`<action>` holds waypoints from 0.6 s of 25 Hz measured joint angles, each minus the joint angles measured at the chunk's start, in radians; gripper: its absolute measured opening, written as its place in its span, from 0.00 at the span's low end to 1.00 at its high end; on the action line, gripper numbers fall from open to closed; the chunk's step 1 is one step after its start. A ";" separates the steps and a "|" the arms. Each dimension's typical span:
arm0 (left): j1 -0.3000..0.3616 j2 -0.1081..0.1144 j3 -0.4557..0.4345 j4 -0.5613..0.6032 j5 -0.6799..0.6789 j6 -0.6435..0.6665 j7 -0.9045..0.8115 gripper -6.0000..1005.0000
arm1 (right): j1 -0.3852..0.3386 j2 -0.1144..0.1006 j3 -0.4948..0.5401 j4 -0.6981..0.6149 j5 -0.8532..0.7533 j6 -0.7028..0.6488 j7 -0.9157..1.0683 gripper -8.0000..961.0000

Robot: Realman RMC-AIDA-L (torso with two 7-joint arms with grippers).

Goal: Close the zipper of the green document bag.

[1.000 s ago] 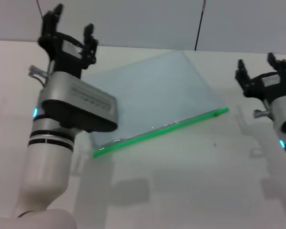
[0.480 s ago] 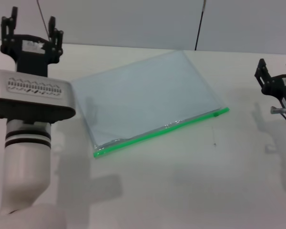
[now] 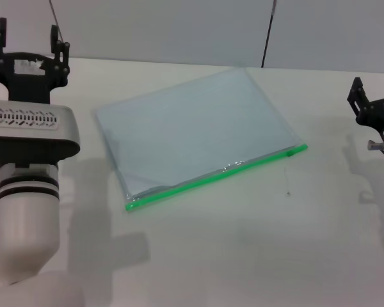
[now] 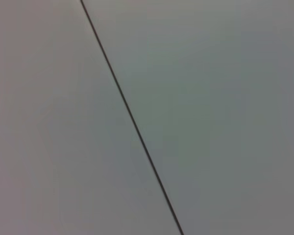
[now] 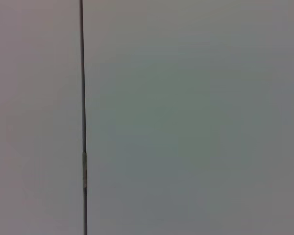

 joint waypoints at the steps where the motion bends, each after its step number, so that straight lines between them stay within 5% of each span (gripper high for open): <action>1: 0.000 0.000 0.000 -0.002 -0.002 0.000 -0.004 0.74 | 0.000 0.000 0.000 0.000 0.000 0.000 0.000 0.74; 15: -0.003 0.000 0.000 -0.010 -0.003 -0.006 -0.012 0.74 | 0.013 0.000 -0.002 -0.001 0.000 0.002 0.001 0.74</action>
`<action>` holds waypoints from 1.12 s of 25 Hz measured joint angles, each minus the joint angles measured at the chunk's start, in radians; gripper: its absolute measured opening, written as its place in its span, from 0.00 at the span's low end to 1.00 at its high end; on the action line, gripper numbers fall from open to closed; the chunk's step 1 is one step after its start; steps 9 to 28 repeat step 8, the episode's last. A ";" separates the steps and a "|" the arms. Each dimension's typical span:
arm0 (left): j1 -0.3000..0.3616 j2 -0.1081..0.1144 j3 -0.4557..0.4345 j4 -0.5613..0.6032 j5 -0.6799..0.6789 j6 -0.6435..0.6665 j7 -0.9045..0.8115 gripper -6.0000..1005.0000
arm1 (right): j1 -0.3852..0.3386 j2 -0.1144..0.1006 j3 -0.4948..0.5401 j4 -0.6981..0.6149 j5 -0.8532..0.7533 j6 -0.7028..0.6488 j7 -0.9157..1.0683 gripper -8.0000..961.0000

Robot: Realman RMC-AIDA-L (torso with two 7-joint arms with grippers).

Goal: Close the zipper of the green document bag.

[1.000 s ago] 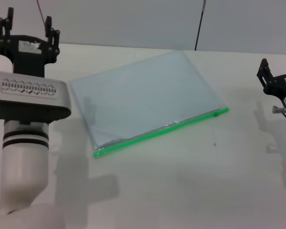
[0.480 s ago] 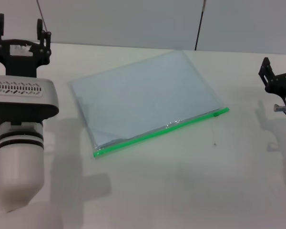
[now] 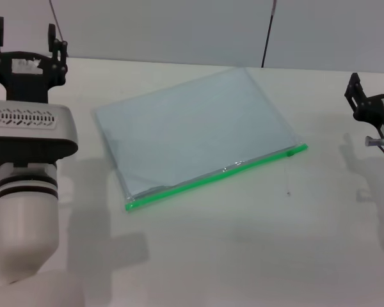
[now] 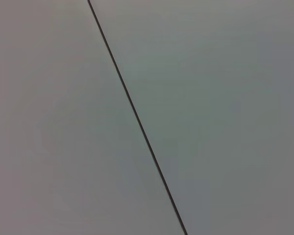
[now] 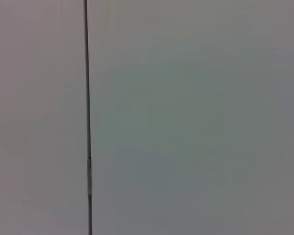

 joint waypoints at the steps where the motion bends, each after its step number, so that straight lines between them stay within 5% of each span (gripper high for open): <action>1: -0.001 0.000 0.000 -0.001 0.000 0.002 -0.002 0.74 | 0.000 0.000 -0.001 0.000 0.000 0.001 0.000 0.74; 28: -0.004 0.000 0.000 -0.017 -0.001 0.016 -0.059 0.74 | 0.002 0.000 -0.004 0.000 0.000 0.000 0.000 0.74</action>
